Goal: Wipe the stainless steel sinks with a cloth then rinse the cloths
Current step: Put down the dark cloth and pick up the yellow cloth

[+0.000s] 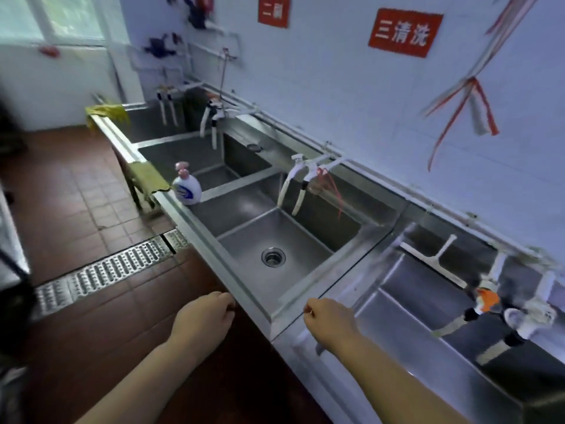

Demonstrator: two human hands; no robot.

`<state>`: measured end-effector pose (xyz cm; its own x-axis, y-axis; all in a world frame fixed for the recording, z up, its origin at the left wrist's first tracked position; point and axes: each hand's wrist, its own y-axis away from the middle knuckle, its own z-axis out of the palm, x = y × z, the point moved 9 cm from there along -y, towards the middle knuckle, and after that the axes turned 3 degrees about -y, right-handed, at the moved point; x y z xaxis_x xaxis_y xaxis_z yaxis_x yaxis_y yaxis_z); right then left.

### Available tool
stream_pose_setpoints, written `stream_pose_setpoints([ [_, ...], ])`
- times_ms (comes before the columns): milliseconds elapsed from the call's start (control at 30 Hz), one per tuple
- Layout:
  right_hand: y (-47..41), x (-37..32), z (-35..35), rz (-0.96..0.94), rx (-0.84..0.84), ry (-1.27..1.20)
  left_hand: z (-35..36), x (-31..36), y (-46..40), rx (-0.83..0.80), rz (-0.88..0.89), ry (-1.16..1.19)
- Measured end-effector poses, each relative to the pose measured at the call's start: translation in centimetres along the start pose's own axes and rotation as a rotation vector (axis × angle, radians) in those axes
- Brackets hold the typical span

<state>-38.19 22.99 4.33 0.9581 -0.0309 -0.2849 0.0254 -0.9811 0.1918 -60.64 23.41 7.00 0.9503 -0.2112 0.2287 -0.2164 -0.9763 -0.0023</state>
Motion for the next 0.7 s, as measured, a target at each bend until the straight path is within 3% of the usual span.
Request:
stream_pose_setpoints([
  [233,-5.8,-11.4,1.1,-0.139,-0.002,-0.025,-3.5,-12.6,-0.2,0.081,-0.171,0.033],
  [433,-13.2,-16.0,1.1,-0.189,-0.064,-0.048,-3.6,-18.8,-3.7,0.097,-0.251,0.042],
  [700,-27.3,-21.5,0.0,-0.266,-0.020,-0.073,-4.7,-26.0,-13.3,0.074,-0.334,-0.009],
])
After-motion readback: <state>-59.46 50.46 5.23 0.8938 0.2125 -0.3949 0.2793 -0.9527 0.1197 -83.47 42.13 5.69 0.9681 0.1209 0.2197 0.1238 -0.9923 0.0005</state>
